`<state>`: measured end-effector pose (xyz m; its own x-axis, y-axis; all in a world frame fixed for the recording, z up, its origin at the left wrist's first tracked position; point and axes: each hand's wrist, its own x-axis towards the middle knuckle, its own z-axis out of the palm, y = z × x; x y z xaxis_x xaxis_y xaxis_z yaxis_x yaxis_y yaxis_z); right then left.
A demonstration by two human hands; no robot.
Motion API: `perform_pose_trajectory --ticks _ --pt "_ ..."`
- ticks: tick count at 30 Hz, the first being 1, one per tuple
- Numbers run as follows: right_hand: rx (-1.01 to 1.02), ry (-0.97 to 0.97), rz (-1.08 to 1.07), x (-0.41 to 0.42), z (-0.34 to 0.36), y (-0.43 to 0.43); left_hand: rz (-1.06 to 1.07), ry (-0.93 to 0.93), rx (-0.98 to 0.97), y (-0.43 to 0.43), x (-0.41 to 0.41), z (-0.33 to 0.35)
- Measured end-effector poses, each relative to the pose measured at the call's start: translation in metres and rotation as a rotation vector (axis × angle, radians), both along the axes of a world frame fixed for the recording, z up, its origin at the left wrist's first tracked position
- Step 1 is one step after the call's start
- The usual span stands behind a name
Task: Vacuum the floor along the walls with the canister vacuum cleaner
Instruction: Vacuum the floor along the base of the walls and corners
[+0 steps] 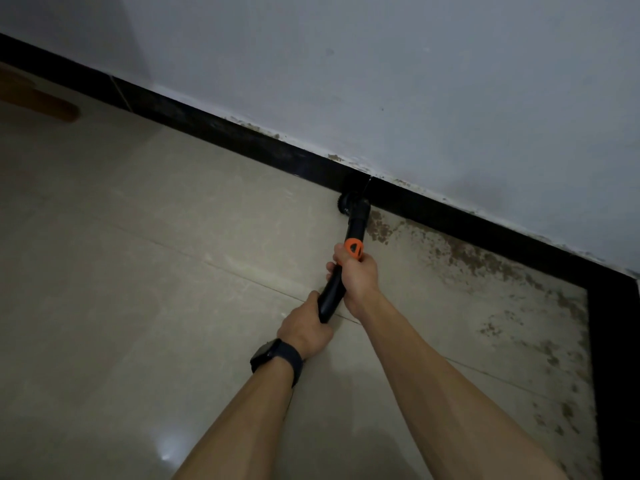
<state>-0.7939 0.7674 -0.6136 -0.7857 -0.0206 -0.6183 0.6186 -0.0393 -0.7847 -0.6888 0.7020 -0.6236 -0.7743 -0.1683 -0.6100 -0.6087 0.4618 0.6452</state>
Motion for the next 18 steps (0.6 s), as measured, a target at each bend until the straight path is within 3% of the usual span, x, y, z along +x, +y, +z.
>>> perform_pose_trajectory --ticks 4,11,18 --pt "0.009 -0.036 -0.006 0.015 -0.002 -0.001 -0.031 -0.009 -0.001 -0.01 0.013 0.002" --pt "-0.145 -0.152 -0.076 0.087 -0.009 0.005 -0.168 -0.043 -0.078 -0.029 0.071 0.006" --pt "-0.051 -0.116 -0.205 0.108 -0.013 0.014 -0.231 -0.092 -0.09 -0.023 0.081 0.011"
